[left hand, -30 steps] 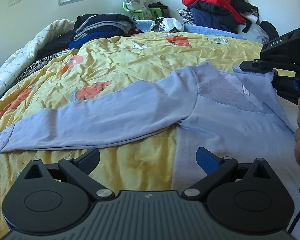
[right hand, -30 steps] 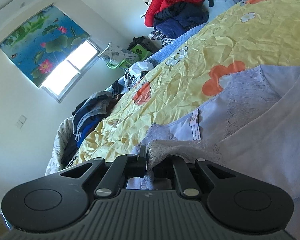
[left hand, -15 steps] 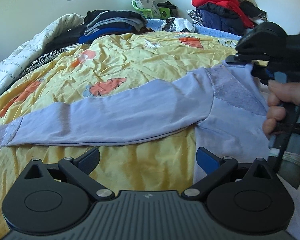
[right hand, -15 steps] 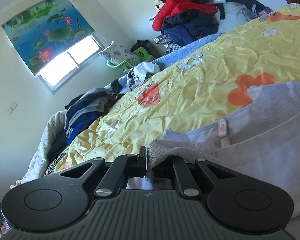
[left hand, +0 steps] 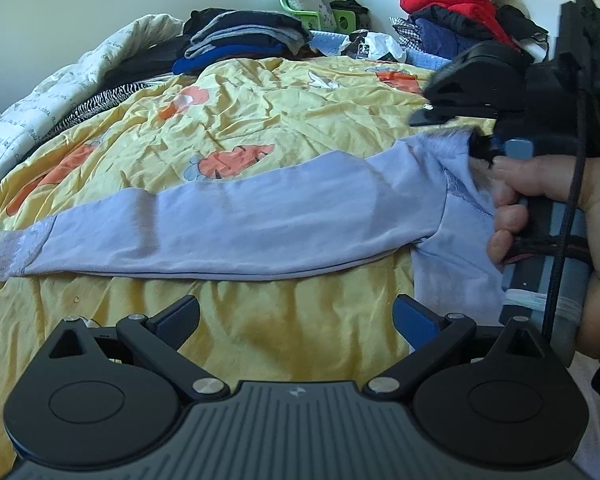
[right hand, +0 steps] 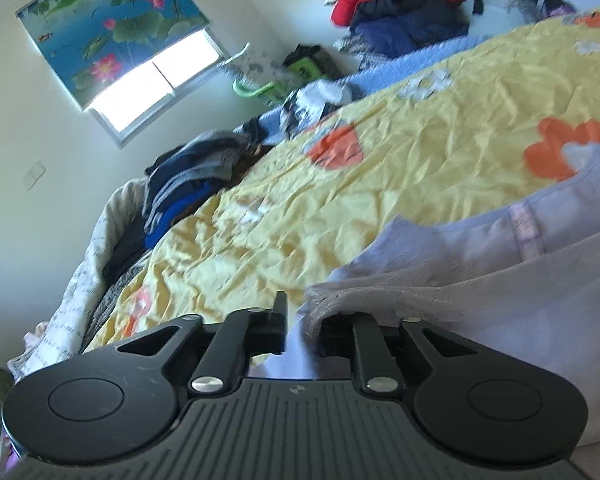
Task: Fold small clothes
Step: 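Lift the sleeve and sweater side with the right tool, folding it across the body, then open the right tool to release the folded side and withdraw it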
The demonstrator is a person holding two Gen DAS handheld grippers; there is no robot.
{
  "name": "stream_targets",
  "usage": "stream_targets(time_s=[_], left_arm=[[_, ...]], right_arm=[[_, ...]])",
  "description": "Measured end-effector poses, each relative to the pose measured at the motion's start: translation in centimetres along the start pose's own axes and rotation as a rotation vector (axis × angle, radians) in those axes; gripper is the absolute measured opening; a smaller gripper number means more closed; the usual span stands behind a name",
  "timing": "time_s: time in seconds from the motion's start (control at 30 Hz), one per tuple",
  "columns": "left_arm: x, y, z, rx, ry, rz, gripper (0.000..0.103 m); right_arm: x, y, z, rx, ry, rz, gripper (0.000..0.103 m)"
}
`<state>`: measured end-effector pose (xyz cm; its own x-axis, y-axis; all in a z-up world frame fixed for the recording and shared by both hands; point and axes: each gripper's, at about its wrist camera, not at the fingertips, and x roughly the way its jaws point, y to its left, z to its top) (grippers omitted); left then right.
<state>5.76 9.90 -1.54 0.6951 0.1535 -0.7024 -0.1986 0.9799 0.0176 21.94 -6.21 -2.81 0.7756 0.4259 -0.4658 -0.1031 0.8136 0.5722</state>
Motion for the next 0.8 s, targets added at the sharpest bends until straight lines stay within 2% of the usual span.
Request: stream_targets(time_s=[0.03,0.13,0.23,0.3,0.4,0.47,0.53,0.7,0.8], left_arm=[[0.0,0.1,0.0,0.0,0.001,0.001,0.103],[0.1,0.2,-0.1,0.001,0.002,0.01,0.103],[0.3,0.5,-0.2,-0.009,0.008,0.013,0.103],[0.4,0.5,-0.2,-0.013,0.015,0.015,0.103],[0.5,0.5,-0.4,-0.006,0.017,0.023,0.103],[0.5,0.6,-0.4,-0.009,0.017,0.027,0.103],[0.5,0.7,-0.4,-0.016,0.019,0.024,0.103],[0.2,1.2,-0.3,-0.024,0.014,0.031,0.103],[0.0,1.7,-0.2,-0.029,0.009,0.039,0.103]], right_arm=[[0.3,0.2,-0.1,-0.002,0.014,0.005,0.034],[0.8,1.4,-0.3,-0.057,0.045,-0.008,0.039],[1.3,3.2,-0.5,-0.18,0.073,-0.041,0.047],[2.0,5.2,-1.0,-0.362,0.118,-0.094,0.056],[2.9,8.6,-3.1,-0.718,0.137,-0.214,0.056],[3.1,10.0,-4.3,-0.862,0.119,-0.258,0.056],[2.8,11.1,-4.5,-0.897,0.098,-0.248,0.056],[1.8,12.5,-3.9,-0.879,0.05,-0.184,0.057],[0.5,11.7,-2.2,-0.724,0.028,-0.056,0.057]])
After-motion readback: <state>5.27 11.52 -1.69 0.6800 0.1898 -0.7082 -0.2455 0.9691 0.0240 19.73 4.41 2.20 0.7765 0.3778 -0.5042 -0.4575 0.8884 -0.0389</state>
